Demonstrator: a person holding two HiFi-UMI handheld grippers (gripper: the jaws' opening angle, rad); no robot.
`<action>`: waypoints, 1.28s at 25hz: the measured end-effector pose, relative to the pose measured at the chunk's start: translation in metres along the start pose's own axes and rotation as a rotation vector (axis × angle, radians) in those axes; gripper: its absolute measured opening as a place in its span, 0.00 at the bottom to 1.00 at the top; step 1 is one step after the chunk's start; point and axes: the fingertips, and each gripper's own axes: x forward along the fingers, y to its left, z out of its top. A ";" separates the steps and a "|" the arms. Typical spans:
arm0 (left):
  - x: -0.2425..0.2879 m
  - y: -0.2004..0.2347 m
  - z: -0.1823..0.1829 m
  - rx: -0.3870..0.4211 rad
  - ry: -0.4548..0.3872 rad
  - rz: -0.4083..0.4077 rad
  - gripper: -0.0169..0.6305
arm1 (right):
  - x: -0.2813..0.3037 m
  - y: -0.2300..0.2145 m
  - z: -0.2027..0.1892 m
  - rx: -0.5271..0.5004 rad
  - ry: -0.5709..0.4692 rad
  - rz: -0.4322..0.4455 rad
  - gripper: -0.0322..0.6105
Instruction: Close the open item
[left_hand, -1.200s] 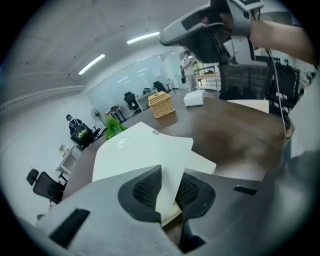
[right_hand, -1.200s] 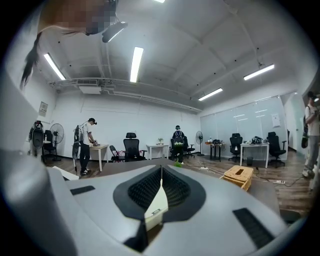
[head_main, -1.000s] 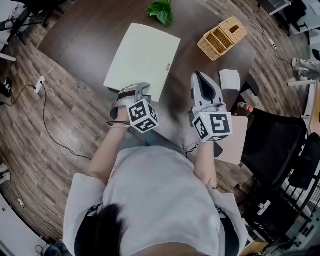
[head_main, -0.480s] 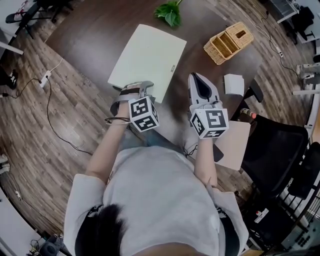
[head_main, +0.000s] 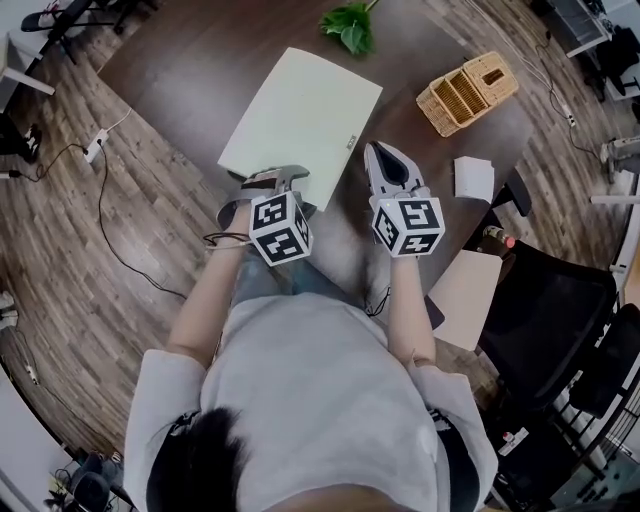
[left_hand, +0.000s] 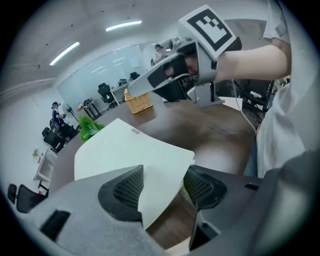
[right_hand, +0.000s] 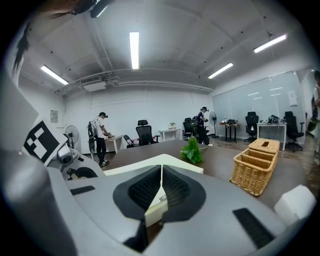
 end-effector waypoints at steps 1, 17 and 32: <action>0.000 -0.001 0.000 -0.019 -0.008 -0.011 0.37 | 0.006 0.000 -0.004 0.003 0.011 0.008 0.07; 0.002 -0.003 -0.002 -0.083 -0.052 -0.037 0.40 | 0.065 -0.002 -0.077 0.010 0.293 -0.002 0.07; -0.049 0.039 0.006 -0.495 -0.391 0.023 0.39 | 0.066 -0.004 -0.077 0.040 0.296 -0.032 0.07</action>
